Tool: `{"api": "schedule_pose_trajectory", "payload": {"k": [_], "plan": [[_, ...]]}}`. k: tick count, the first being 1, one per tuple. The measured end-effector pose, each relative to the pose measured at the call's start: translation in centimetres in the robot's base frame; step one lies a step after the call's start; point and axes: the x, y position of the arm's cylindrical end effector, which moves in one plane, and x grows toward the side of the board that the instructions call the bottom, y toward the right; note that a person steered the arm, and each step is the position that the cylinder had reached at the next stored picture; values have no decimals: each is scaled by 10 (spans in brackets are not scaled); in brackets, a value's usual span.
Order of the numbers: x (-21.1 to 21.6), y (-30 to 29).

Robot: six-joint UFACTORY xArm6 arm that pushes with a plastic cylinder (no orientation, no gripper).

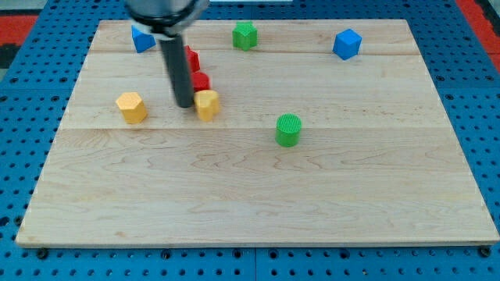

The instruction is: Move yellow heart towards blue cube

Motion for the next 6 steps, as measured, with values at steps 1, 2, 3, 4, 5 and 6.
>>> {"api": "schedule_pose_trajectory", "payload": {"k": [1,2,3,4,5,6], "plan": [[1,115],[2,91],[25,39],[56,97],[34,182],[31,198]]}}
